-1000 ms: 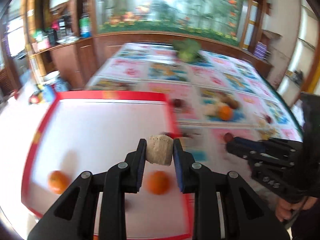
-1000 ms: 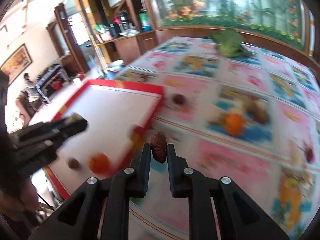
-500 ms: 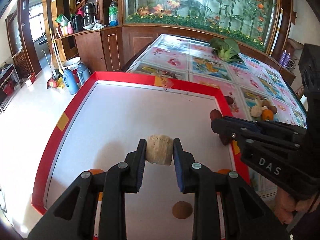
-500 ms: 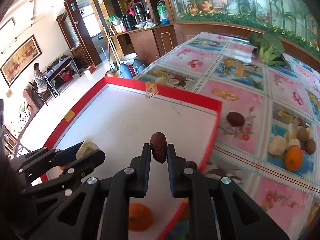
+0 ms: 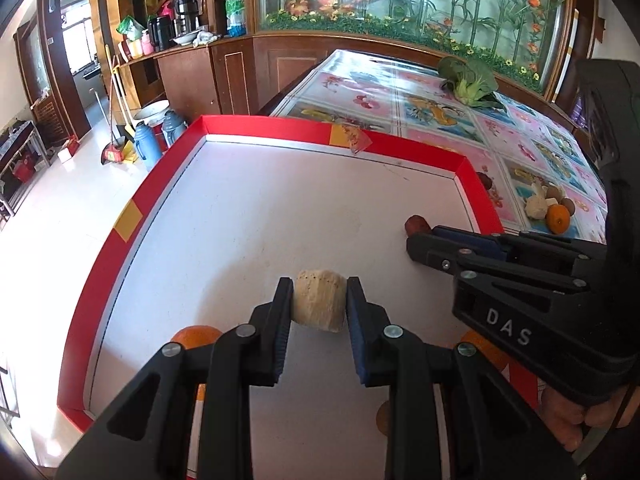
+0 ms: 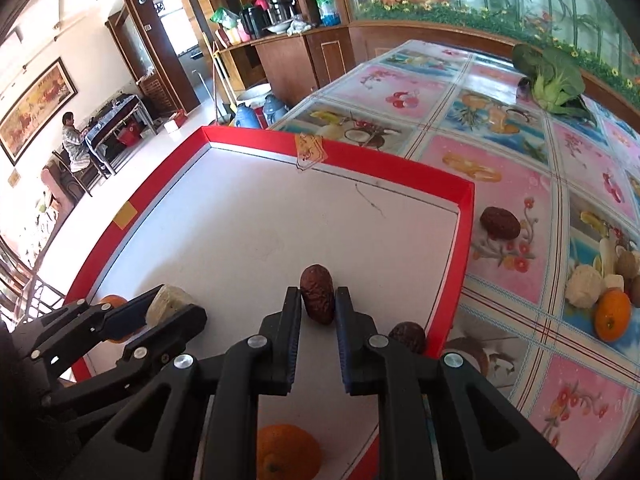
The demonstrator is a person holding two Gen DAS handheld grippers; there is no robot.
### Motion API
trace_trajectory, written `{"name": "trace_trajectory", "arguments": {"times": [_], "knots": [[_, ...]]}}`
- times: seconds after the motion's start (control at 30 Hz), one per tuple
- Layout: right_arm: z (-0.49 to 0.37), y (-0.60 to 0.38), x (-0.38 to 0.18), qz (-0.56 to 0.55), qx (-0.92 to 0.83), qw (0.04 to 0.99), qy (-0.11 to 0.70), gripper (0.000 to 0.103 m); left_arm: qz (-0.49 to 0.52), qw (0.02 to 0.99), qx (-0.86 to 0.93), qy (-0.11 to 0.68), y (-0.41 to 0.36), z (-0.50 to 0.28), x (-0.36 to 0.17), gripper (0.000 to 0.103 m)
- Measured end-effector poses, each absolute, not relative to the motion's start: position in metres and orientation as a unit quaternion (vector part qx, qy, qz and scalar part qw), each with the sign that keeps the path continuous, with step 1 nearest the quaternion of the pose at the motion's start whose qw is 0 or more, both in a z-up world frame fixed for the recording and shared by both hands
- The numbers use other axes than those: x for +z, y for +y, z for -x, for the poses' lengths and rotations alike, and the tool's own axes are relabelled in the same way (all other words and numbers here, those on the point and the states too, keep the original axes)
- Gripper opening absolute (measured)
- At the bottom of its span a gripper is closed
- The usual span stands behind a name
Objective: Organize fruits
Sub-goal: 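Carry the white cube and the date over the tray and release both, then grasp a small beige cube with the right tool while the left tool approaches a round biscuit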
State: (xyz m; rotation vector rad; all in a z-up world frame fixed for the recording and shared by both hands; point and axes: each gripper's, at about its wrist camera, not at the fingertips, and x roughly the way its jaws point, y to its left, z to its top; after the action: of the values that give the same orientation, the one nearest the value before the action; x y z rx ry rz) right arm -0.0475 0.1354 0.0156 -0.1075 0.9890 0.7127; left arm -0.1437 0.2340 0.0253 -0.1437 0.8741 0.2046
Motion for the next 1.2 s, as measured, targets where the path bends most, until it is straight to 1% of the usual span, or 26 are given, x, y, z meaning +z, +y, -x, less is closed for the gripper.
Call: {"name": "trace_trajectory", "arguments": {"times": [0.03,0.07,0.1,0.13,0.17,0.2,0.23,0.3,0.37,0.43,0.5,0.57,0.7,0.83,0.9,0.93,0.97,1.1,1.2], "knots": [[0.047,0.132,0.016,0.04,0.337,0.815,0.47,0.03,0.071,0.897,0.102,0.424,0.235,0.144,0.025,0.029],[0.046,0.126,0.017,0.02,0.341,0.813,0.472,0.036,0.074,0.896,0.103,0.426,0.236,0.144,0.025,0.03],[0.047,0.117,0.019,-0.003,0.347,0.814,0.466,0.037,0.077,0.896,0.103,0.426,0.236,0.145,0.025,0.038],[0.048,0.108,0.023,-0.02,0.353,0.815,0.46,0.037,0.078,0.897,0.106,0.423,0.236,0.147,0.027,0.049],[0.049,0.102,0.025,-0.028,0.358,0.815,0.455,0.037,0.076,0.899,0.11,0.417,0.236,0.149,0.029,0.055],[0.051,0.094,0.029,-0.039,0.364,0.816,0.448,0.037,0.068,0.902,0.122,0.409,0.235,0.152,0.033,0.068],[0.053,0.087,0.032,-0.046,0.367,0.818,0.441,0.038,0.064,0.905,0.13,0.4,0.234,0.155,0.036,0.077],[0.057,0.069,0.038,-0.059,0.364,0.825,0.428,0.044,0.063,0.915,0.138,0.375,0.234,0.163,0.045,0.078],[0.062,0.054,0.042,-0.067,0.362,0.831,0.417,0.045,0.078,0.924,0.127,0.351,0.233,0.171,0.053,0.079],[0.063,0.042,0.045,-0.068,0.352,0.839,0.409,0.045,0.106,0.932,0.102,0.331,0.228,0.18,0.06,0.089],[0.067,0.024,0.047,-0.07,0.338,0.851,0.397,0.046,0.134,0.942,0.065,0.302,0.216,0.189,0.066,0.09],[0.07,0.002,0.05,-0.072,0.32,0.862,0.387,0.046,0.135,0.951,0.034,0.275,0.199,0.195,0.07,0.09],[0.075,-0.052,0.054,-0.086,0.272,0.883,0.373,0.046,0.087,0.965,-0.003,0.249,0.16,0.196,0.069,0.093],[0.084,-0.114,0.06,-0.109,0.218,0.901,0.359,0.046,0.047,0.971,-0.008,0.236,0.138,0.193,0.064,0.093],[0.085,-0.141,0.063,-0.116,0.189,0.908,0.355,0.047,0.022,0.97,-0.007,0.24,0.129,0.187,0.059,0.093],[0.085,-0.151,0.063,-0.118,0.176,0.911,0.354,0.05,0.018,0.969,-0.011,0.244,0.127,0.184,0.056,0.093],[0.086,-0.164,0.063,-0.121,0.159,0.914,0.352,0.051,0.015,0.968,-0.014,0.25,0.126,0.18,0.053,0.093],[0.082,-0.196,0.056,-0.14,0.114,0.914,0.363,0.051,0.017,0.964,-0.02,0.263,0.127,0.172,0.049,0.093],[0.076,-0.199,0.05,-0.121,0.092,0.91,0.385,0.051,-0.007,0.959,-0.02,0.281,0.122,0.166,0.046,0.093]]}}
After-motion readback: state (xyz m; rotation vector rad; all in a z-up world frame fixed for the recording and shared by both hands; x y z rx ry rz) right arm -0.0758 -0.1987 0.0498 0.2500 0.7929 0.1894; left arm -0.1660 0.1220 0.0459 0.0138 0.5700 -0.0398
